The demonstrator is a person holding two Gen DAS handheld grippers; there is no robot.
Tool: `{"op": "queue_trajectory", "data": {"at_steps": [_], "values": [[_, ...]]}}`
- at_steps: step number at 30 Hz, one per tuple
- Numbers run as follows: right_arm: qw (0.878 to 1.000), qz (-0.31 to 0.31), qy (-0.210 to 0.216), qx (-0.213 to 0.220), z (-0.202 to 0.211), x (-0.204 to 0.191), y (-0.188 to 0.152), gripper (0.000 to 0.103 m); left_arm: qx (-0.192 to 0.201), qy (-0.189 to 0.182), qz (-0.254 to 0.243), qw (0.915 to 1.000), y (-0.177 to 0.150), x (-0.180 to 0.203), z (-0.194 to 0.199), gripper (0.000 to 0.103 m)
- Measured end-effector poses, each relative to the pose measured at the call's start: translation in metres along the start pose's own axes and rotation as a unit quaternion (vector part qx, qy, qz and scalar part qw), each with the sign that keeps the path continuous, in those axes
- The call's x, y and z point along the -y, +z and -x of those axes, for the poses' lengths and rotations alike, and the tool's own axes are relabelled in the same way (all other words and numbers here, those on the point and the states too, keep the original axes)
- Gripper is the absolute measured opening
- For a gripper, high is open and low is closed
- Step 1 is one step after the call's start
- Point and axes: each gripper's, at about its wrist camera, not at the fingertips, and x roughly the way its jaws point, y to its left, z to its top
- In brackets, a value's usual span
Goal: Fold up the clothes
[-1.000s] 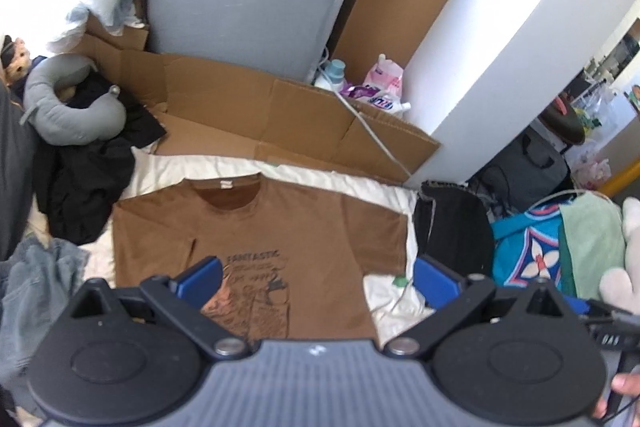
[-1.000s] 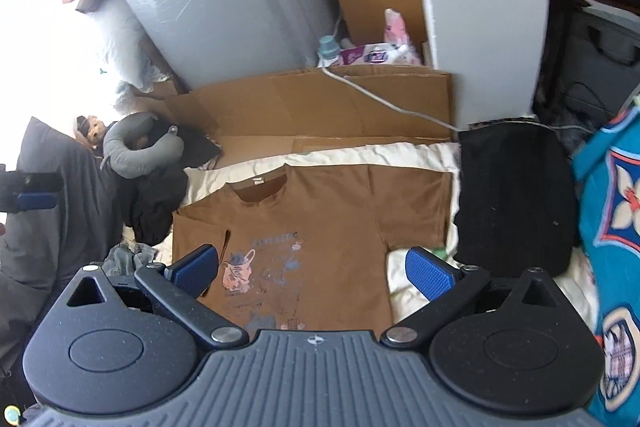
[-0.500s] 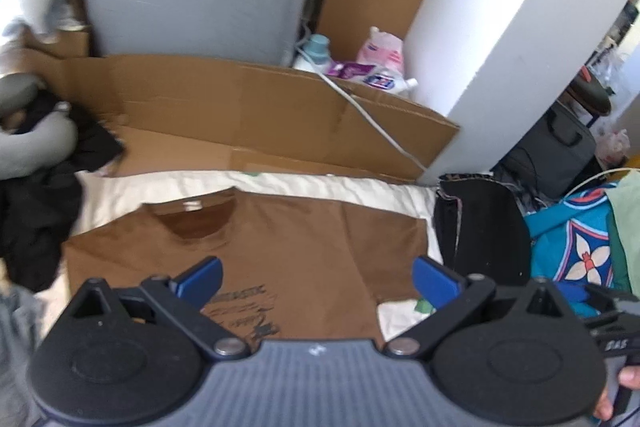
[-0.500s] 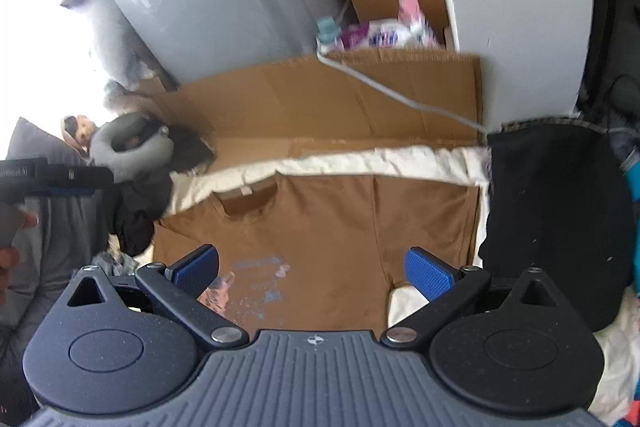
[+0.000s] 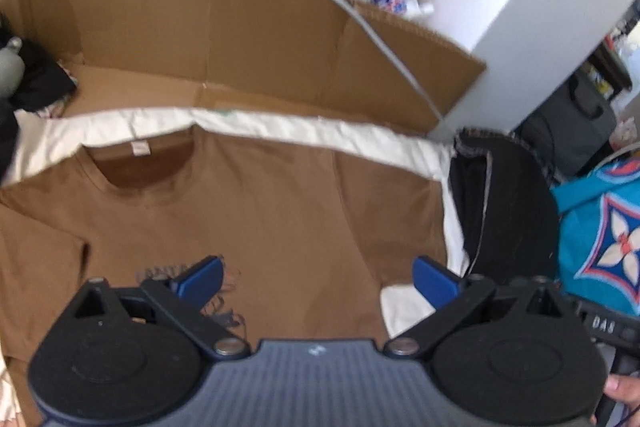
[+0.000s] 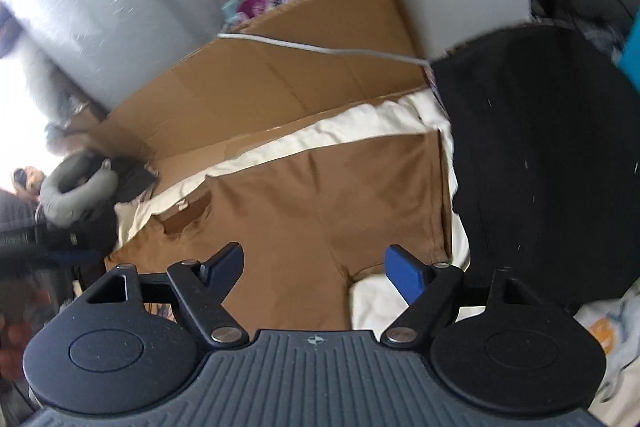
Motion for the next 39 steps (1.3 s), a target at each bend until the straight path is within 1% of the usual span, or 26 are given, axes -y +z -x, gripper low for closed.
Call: {"op": "queue_trajectory", "data": {"at_steps": [3,5,7,8,10,12,14,15,16,17,18,20,22,25,26,28,30,32,35,38,39], "values": [[0.999,-0.027,0.011,0.027,-0.016,0.027,-0.022,0.079,-0.008,-0.005,-0.008,0.9999,-0.022,0.008,-0.021,0.101],[0.998,-0.031,0.008,0.049,-0.026,0.043,-0.04,0.063,-0.012,-0.016,-0.022,0.9996,-0.035,0.015,-0.033,0.098],[0.997,-0.037,0.004,0.064,-0.035,0.056,-0.055,0.062,-0.012,-0.017,-0.049,0.9986,-0.043,0.024,-0.044,0.098],[0.997,-0.041,0.006,0.071,-0.038,0.062,-0.062,0.062,-0.012,-0.017,-0.063,0.9978,-0.046,0.029,-0.049,0.096],[0.995,-0.055,0.012,0.078,-0.045,0.075,-0.074,0.062,-0.006,-0.019,-0.078,0.9968,-0.051,0.038,-0.058,0.094],[0.993,-0.086,0.012,0.083,-0.047,0.086,-0.084,0.062,-0.002,-0.016,-0.085,0.9962,-0.055,0.045,-0.067,0.091],[0.99,-0.102,0.022,0.095,-0.047,0.093,-0.092,0.061,-0.009,-0.017,-0.082,0.9965,-0.057,0.051,-0.08,0.078],[0.989,-0.109,0.027,0.099,-0.047,0.097,-0.096,0.059,-0.01,-0.019,-0.083,0.9963,-0.058,0.054,-0.086,0.075],[0.988,-0.115,0.027,0.098,-0.05,0.099,-0.098,0.053,-0.011,-0.021,-0.085,0.9961,-0.058,0.057,-0.093,0.068],[0.988,-0.12,0.031,0.096,-0.053,0.101,-0.099,0.046,-0.01,-0.02,-0.088,0.9958,-0.058,0.059,-0.099,0.055],[0.987,-0.125,0.035,0.095,-0.056,0.104,-0.1,0.046,-0.01,-0.018,-0.09,0.9957,-0.058,0.061,-0.104,0.05],[0.985,-0.137,0.038,0.1,-0.059,0.107,-0.099,0.043,-0.011,-0.017,-0.087,0.996,-0.055,0.064,-0.116,0.028],[0.983,-0.146,0.037,0.105,-0.063,0.109,-0.096,0.043,-0.01,-0.02,-0.083,0.9963,-0.052,0.067,-0.128,0.021],[0.981,-0.159,0.033,0.104,-0.073,0.114,-0.089,0.042,-0.005,-0.029,-0.089,0.9956,-0.047,0.07,-0.141,0.021],[0.981,-0.163,0.029,0.104,-0.077,0.116,-0.087,0.037,-0.005,-0.031,-0.088,0.9956,-0.046,0.071,-0.146,0.021],[0.98,-0.175,0.027,0.095,-0.087,0.119,-0.082,0.033,-0.004,-0.03,-0.089,0.9955,-0.044,0.072,-0.155,0.019],[0.978,-0.187,0.024,0.086,-0.098,0.122,-0.076,0.033,-0.005,-0.032,-0.086,0.9958,-0.043,0.071,-0.163,0.018],[0.977,-0.195,0.014,0.081,-0.108,0.123,-0.072,0.033,-0.007,-0.034,-0.082,0.996,-0.043,0.069,-0.171,0.014],[0.976,-0.204,0.003,0.074,-0.12,0.124,-0.068,0.033,-0.011,-0.034,-0.078,0.9963,-0.045,0.066,-0.18,0.011],[0.974,-0.213,-0.006,0.072,-0.125,0.124,-0.066,0.033,-0.013,-0.043,-0.077,0.996,-0.046,0.064,-0.188,0.007],[0.972,-0.223,-0.012,0.069,-0.127,0.125,-0.066,0.033,-0.012,-0.045,-0.079,0.9958,-0.047,0.064,-0.189,0.006]]}}
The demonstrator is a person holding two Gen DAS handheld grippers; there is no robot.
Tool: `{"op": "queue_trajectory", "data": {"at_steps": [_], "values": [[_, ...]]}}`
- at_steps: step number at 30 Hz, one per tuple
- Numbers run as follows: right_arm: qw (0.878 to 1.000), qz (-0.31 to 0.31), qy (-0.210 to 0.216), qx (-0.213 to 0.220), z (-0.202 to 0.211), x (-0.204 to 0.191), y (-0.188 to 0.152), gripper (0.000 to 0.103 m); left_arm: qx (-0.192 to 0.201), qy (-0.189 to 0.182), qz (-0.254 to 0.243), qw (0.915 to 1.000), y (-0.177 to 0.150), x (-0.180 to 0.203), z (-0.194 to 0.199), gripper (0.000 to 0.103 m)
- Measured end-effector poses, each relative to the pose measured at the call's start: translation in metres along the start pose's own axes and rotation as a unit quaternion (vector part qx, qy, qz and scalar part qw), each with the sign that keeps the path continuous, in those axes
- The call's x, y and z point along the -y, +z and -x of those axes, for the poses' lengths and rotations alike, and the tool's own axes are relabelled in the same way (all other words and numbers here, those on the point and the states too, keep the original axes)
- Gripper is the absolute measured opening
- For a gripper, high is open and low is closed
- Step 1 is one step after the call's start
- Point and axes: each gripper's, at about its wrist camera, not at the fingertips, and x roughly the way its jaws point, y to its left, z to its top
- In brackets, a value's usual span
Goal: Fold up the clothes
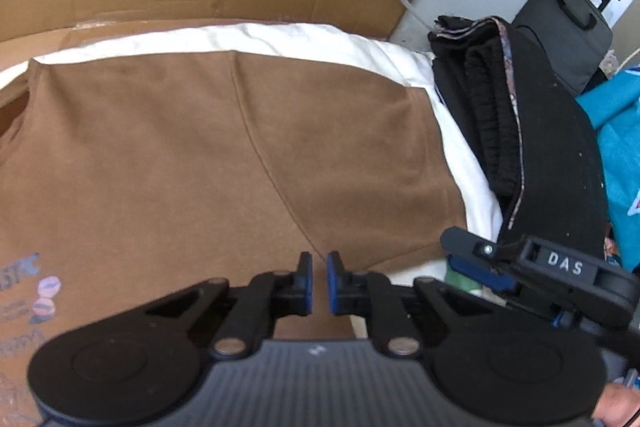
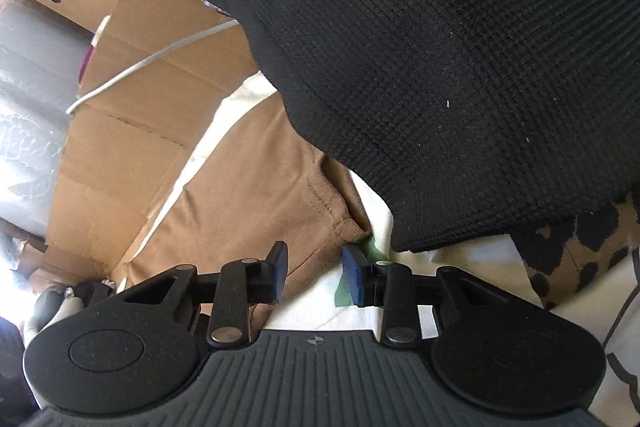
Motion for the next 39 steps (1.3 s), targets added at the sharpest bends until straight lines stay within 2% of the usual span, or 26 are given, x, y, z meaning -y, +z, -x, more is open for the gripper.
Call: {"op": "queue_trajectory", "data": {"at_steps": [2,4,6,13,16,22,25,29,35,39], "values": [[1.0,-0.021,-0.014,-0.003,-0.003,0.001,0.001,0.034,-0.003,-0.005,-0.003,1.0,-0.002,-0.001,-0.003,0.005],[0.999,-0.042,-0.028,-0.006,-0.006,0.002,0.002,0.029,-0.009,-0.011,-0.006,0.9999,-0.003,-0.002,-0.006,0.004],[0.997,-0.067,-0.036,-0.01,-0.008,0.003,0.003,0.029,-0.015,-0.017,-0.01,0.9997,-0.005,-0.004,-0.008,0.004],[0.997,-0.055,-0.061,-0.004,-0.021,-0.013,0.011,0.029,-0.02,-0.026,-0.007,0.9994,-0.009,-0.007,-0.011,0.004],[0.997,-0.048,-0.062,0.003,-0.022,-0.017,0.013,0.007,-0.021,-0.033,-0.019,0.999,-0.008,-0.008,-0.009,0.004],[0.999,-0.015,-0.04,0.034,-0.007,-0.023,0.015,0.004,-0.037,-0.049,-0.081,0.9948,-0.007,0.0,-0.006,0.003],[0.999,-0.001,-0.021,0.039,-0.001,-0.026,0.017,0.004,-0.041,-0.054,-0.097,0.993,-0.007,0.003,-0.008,0.003],[0.999,0.02,0.002,0.04,0.004,-0.033,0.019,0.004,-0.049,-0.057,-0.109,0.9912,-0.002,0.004,-0.017,0.003],[0.997,0.064,0.032,0.04,0.011,-0.05,0.018,0.003,-0.071,-0.072,-0.148,0.9837,0.003,0.002,-0.021,0.001],[0.996,0.071,0.05,0.035,0.011,-0.057,0.022,0.004,-0.072,-0.072,-0.162,0.9816,0.001,-0.001,-0.022,0.001]]}}
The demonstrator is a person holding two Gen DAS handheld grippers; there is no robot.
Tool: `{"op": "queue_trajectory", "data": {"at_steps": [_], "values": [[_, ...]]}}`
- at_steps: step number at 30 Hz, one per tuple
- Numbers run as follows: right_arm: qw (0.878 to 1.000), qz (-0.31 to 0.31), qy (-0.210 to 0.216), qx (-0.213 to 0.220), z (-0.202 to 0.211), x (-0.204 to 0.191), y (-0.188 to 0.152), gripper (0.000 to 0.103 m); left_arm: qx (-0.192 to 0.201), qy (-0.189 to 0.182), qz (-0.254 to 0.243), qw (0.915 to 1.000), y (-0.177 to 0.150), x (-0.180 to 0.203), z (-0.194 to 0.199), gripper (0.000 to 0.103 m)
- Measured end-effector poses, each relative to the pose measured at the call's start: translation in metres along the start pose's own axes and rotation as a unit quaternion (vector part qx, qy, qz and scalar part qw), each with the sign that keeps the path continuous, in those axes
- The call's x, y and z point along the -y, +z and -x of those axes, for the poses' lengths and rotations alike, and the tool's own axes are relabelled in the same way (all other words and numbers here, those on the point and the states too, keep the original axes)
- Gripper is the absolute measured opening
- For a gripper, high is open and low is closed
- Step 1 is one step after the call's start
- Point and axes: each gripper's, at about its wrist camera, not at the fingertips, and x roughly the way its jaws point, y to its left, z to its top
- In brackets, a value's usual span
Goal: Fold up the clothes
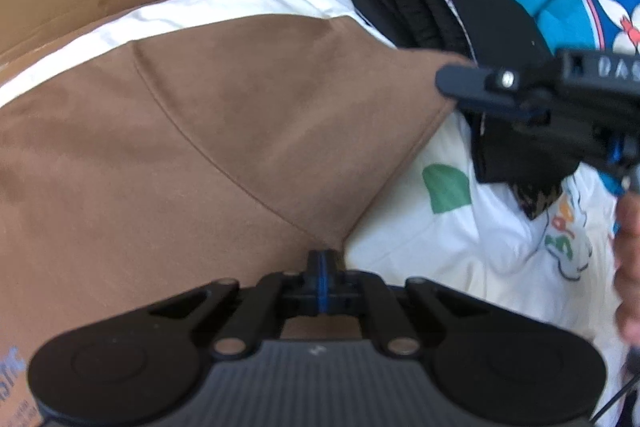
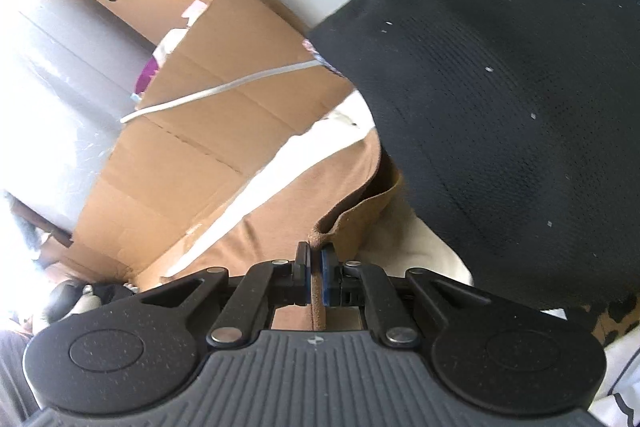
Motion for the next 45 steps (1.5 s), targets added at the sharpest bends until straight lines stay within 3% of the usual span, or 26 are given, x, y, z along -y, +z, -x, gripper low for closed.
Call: {"op": "queue_trajectory", "data": {"at_steps": [6,8,11,23,28,34,38,45], "values": [[0.999,0.008,0.041,-0.015,-0.004,-0.012,0.0,0.003,0.019,-0.005,0.002,0.9998,-0.006,0.0,-0.003,0.0],[0.998,0.01,0.052,-0.02,-0.008,-0.019,-0.001,0.003,0.026,-0.022,-0.003,0.9994,-0.007,0.001,-0.002,0.0],[0.998,0.018,0.061,-0.028,0.008,-0.019,-0.001,0.003,0.023,-0.026,-0.017,0.9993,-0.006,0.003,-0.005,0.0],[0.997,0.036,0.056,-0.033,0.01,-0.024,0.004,0.003,0.048,-0.042,0.047,0.9969,-0.018,-0.02,0.006,0.0],[0.996,0.042,0.062,-0.039,0.011,-0.027,0.002,0.003,0.056,-0.042,0.043,0.9966,-0.017,-0.021,0.002,0.0],[0.994,0.033,0.083,-0.057,0.007,-0.03,-0.003,0.003,0.063,-0.046,0.047,0.9958,-0.021,-0.024,-0.003,0.001],[0.991,-0.011,0.11,-0.079,0.003,-0.03,-0.008,0.003,0.07,-0.059,0.063,0.9938,-0.022,-0.03,-0.006,0.001],[0.986,-0.017,0.127,-0.106,-0.004,-0.037,-0.026,0.003,0.081,-0.072,0.081,0.9909,-0.026,-0.035,-0.007,0.001]]}}
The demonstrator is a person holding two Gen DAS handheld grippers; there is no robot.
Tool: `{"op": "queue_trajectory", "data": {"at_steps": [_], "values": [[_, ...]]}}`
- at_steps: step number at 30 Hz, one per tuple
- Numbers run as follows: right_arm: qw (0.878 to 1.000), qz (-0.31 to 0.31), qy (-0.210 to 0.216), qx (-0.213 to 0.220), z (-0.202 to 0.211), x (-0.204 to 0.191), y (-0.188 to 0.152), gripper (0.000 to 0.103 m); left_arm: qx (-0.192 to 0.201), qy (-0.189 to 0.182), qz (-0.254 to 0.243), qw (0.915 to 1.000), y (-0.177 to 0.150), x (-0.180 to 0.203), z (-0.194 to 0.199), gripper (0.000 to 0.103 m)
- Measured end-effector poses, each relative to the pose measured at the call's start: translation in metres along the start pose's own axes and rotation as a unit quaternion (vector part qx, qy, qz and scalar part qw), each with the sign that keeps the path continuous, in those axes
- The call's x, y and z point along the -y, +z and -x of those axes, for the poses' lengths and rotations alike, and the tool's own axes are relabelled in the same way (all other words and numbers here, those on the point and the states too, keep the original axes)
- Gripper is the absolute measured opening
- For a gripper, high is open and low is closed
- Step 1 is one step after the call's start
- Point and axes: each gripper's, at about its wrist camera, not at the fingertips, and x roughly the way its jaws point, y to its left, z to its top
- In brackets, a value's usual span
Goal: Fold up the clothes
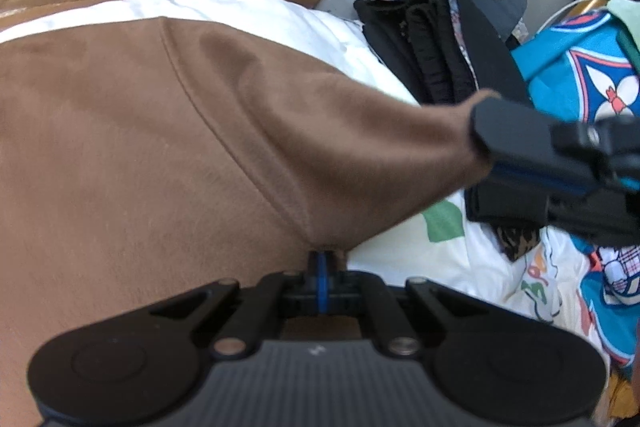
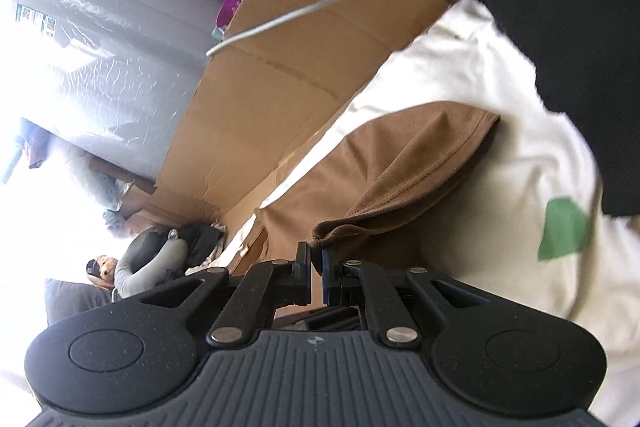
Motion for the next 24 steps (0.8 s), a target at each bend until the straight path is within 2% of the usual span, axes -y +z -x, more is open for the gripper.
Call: {"op": "queue_trajectory", "data": {"at_steps": [9,18,24], "values": [[1.0,0.0,0.015,-0.026,-0.01,-0.003,-0.018,0.003,0.026,-0.046,0.07,0.9962,-0.009,-0.022,0.002,0.001],[0.999,0.03,0.015,-0.042,-0.015,-0.007,-0.029,0.004,0.011,-0.067,0.054,0.9963,-0.011,-0.026,0.02,0.001],[0.997,0.06,0.0,-0.053,-0.019,-0.012,-0.034,0.006,-0.009,-0.043,0.024,0.9987,-0.012,-0.029,0.054,0.001]]}}
